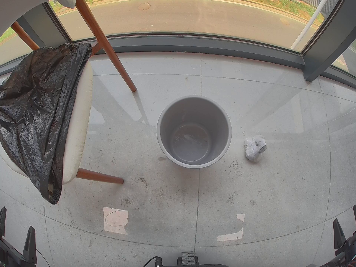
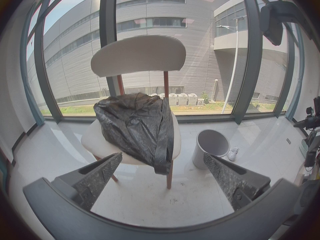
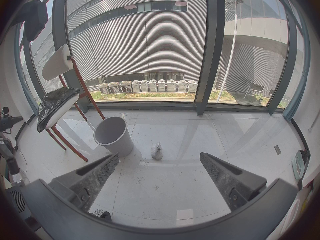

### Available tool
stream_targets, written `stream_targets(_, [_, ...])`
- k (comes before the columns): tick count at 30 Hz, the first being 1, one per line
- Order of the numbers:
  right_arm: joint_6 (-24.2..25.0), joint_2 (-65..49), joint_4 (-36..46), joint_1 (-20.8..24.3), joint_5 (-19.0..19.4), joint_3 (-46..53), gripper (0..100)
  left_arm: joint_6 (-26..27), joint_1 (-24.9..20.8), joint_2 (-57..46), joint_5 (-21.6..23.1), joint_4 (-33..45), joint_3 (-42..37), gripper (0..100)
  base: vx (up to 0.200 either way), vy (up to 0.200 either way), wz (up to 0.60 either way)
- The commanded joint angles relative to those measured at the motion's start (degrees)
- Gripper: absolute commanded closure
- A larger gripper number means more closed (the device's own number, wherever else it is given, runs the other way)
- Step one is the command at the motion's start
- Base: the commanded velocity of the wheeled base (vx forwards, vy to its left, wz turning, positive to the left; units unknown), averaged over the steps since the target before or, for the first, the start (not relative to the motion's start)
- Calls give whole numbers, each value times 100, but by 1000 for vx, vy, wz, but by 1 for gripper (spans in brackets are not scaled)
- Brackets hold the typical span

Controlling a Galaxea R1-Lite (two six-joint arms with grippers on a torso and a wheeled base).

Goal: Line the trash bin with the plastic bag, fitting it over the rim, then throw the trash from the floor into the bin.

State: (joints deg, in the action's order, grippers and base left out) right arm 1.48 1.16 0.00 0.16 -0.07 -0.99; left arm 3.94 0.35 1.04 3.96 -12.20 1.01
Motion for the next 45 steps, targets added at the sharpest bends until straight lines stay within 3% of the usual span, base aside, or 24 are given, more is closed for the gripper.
stream_targets(1, [2,-2,0,2,-1,99,0,160,9,-42,8,34,48,0,0,0,0])
stream_targets(7, [2,-2,0,-7,-19,99,0,151,0,230,52,174,725,0,0,0,0])
stream_targets(9, [11,-2,0,-7,-19,99,0,134,-18,1048,61,245,1252,0,0,0,0])
stream_targets(19, [19,-2,0,-7,-19,99,0,-200,-9,2700,606,245,2307,0,0,0,0])
stream_targets(29, [11,-2,-9,-7,-19,99,0,-543,35,4379,483,201,3432,0,0,0,0])
stream_targets(45, [19,-2,-9,-7,-28,99,0,-323,17,6145,702,113,4355,0,0,0,0])
